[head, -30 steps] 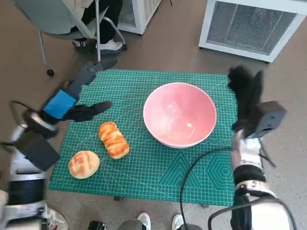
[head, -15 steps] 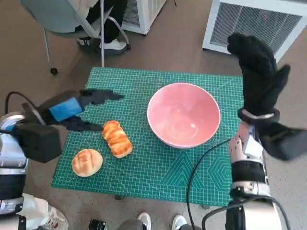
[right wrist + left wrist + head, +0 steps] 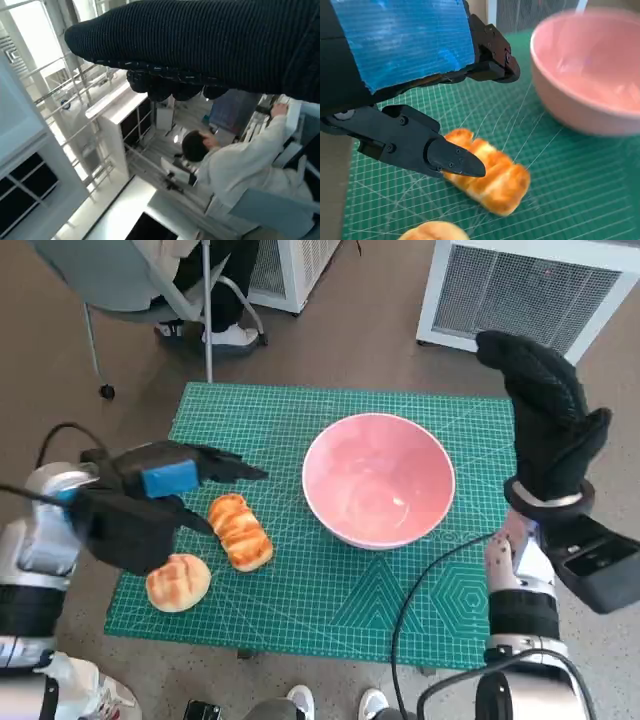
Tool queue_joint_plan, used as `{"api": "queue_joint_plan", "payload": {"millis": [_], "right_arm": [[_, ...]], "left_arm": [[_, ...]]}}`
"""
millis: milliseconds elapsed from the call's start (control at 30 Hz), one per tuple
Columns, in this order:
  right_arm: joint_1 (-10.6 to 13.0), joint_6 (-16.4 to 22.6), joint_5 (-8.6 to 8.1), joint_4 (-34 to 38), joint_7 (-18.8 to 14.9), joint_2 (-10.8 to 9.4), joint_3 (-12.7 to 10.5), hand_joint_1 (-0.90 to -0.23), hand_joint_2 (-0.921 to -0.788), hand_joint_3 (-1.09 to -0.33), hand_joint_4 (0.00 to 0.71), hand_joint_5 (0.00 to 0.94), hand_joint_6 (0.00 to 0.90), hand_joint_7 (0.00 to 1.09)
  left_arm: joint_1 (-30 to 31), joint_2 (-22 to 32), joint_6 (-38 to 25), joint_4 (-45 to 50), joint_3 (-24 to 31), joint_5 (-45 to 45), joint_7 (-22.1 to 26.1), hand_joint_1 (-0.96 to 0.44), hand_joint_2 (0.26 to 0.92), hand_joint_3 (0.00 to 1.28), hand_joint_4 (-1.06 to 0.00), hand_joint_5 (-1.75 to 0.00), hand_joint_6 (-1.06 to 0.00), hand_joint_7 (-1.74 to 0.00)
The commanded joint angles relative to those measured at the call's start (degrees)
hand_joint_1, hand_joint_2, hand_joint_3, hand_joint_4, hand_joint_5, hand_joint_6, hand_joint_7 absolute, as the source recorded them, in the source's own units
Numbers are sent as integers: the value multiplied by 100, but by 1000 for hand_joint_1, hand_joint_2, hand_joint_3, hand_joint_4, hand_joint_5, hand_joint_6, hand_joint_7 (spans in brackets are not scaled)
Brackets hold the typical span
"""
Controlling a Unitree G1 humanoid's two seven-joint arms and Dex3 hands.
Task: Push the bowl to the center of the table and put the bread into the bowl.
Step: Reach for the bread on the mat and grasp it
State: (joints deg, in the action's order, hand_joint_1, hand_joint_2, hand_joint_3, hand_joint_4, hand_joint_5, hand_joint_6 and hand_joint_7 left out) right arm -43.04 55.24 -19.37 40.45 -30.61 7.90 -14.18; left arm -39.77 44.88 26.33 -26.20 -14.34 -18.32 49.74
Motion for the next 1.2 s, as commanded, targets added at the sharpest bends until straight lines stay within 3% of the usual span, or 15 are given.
{"api": "queue_joint_plan", "payload": {"millis": [33,633,1167,1200], "right_arm": [[179,-2,163,-9,145,6,61,-597,-921,-772,363,0,250,308],[298,12,279,-25,375,9,170,-593,-921,-782,361,0,247,299],[361,-12,366,-100,537,30,238,-593,-921,-784,360,0,244,301],[376,-12,353,-88,536,22,237,-593,-921,-784,360,0,244,301]], "left_arm": [[-213,-50,187,-289,-218,-252,-32,-220,780,0,-331,0,-479,-29],[-417,-480,442,-1393,-914,-1080,-464,-160,784,6,-289,0,-459,-2],[-522,-686,532,-2047,-1190,-1222,-581,-84,813,13,-396,-18,-489,-10],[-400,-749,826,-2226,-1194,-1214,-864,-84,813,13,-396,-17,-489,-10]]}}
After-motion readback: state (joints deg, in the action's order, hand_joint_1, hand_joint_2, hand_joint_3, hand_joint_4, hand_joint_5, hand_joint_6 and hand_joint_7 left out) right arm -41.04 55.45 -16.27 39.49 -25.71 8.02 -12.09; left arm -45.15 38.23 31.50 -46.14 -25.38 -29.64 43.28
